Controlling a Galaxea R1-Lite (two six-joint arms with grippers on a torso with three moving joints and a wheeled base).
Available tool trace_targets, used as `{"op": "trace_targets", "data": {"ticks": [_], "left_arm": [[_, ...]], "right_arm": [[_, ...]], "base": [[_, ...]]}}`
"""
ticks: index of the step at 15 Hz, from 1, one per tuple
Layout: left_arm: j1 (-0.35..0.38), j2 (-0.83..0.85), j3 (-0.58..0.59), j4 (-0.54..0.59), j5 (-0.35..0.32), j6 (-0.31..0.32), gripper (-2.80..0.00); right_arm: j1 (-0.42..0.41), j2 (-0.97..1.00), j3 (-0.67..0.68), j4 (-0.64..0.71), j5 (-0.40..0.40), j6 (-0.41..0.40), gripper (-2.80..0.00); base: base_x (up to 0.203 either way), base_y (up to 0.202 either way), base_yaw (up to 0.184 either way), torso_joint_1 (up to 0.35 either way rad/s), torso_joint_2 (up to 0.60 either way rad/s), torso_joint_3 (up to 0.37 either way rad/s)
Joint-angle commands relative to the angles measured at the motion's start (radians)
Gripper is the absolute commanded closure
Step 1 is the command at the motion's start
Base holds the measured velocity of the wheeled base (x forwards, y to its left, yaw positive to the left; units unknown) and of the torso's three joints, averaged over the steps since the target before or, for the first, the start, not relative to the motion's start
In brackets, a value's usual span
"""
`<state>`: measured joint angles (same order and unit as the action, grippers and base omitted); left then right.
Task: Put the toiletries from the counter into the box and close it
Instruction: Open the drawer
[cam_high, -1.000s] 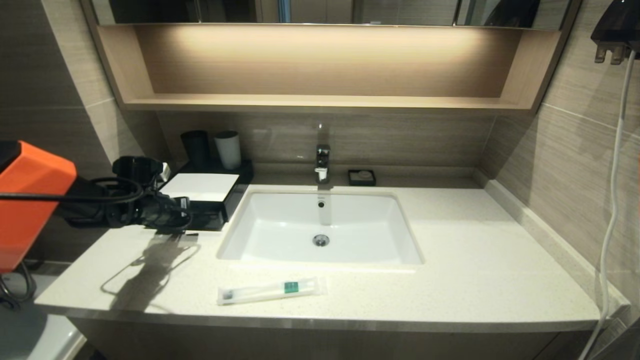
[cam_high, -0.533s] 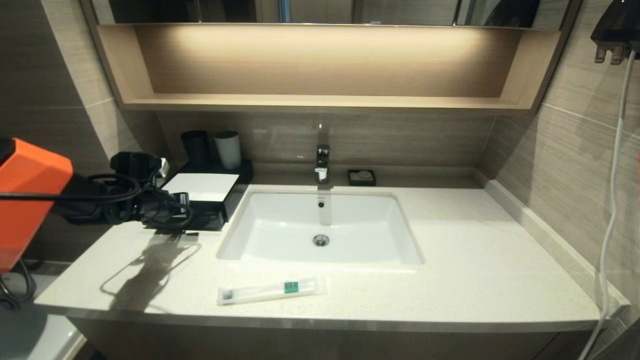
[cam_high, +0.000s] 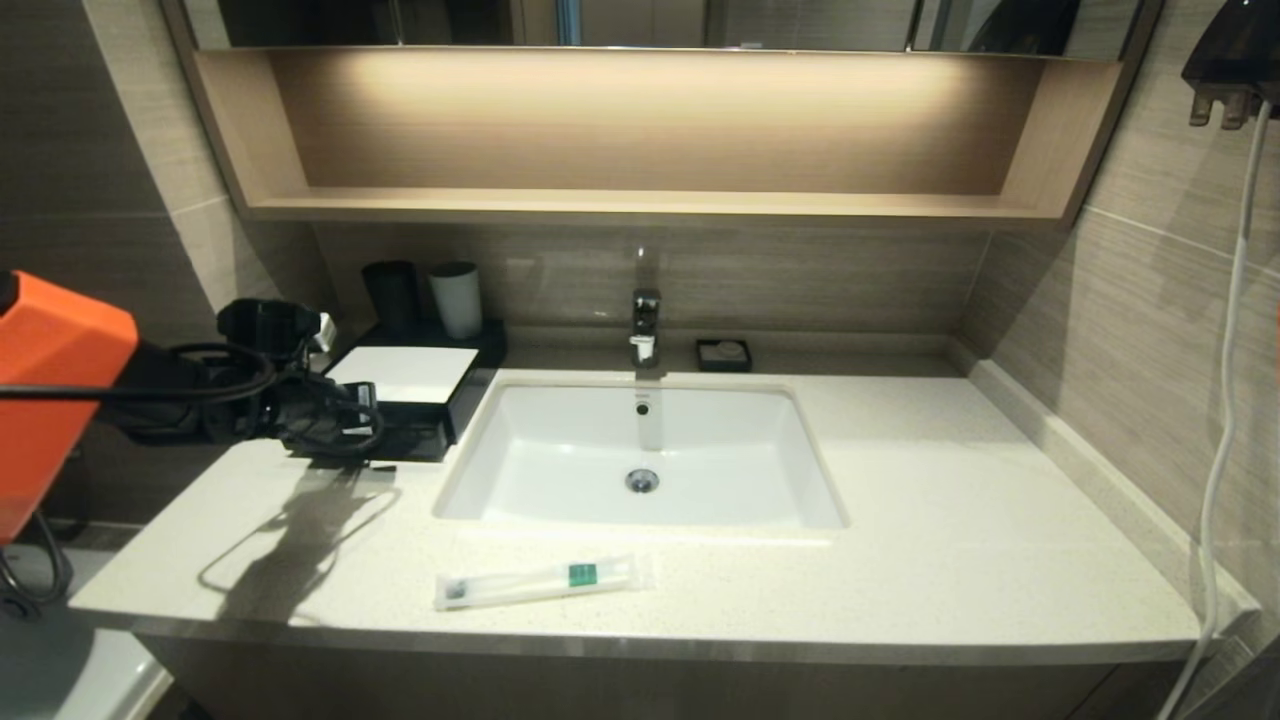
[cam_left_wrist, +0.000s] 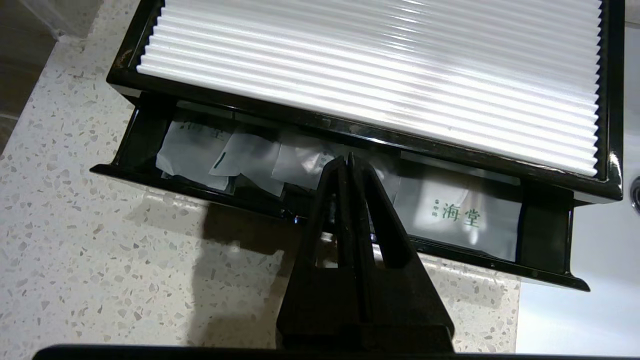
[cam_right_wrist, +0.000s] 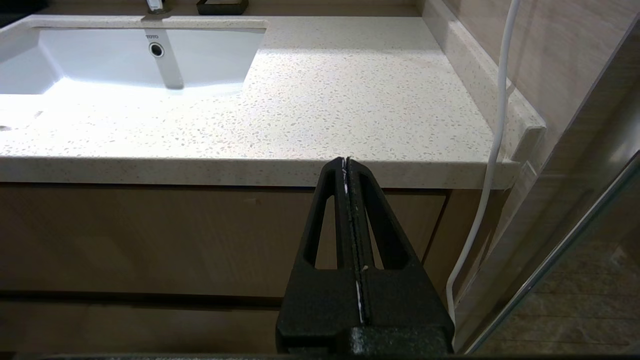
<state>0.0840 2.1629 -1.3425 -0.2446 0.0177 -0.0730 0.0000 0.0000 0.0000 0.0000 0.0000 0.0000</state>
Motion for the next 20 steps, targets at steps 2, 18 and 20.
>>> {"op": "trace_targets", "data": {"ticks": [2,18,20], "left_arm": [[0.0,0.018,-0.047,0.029,-0.001,-0.002,0.0],[-0.001,0.095,-0.14,0.081,-0.002,-0.007,0.0],[-0.001,0.109,-0.18,0.1,-0.002,-0.008,0.0]], "right_arm": [[0.0,0.0,0.0,0.0,0.0,0.0,0.0],[0.0,0.0,0.0,0.0,0.0,0.0,0.0],[0.0,0.0,0.0,0.0,0.0,0.0,0.0]], "base": [[0.0,0.0,0.0,0.0,0.0,0.0],[0.0,0.0,0.0,0.0,0.0,0.0],[0.0,0.0,0.0,0.0,0.0,0.0]]}}
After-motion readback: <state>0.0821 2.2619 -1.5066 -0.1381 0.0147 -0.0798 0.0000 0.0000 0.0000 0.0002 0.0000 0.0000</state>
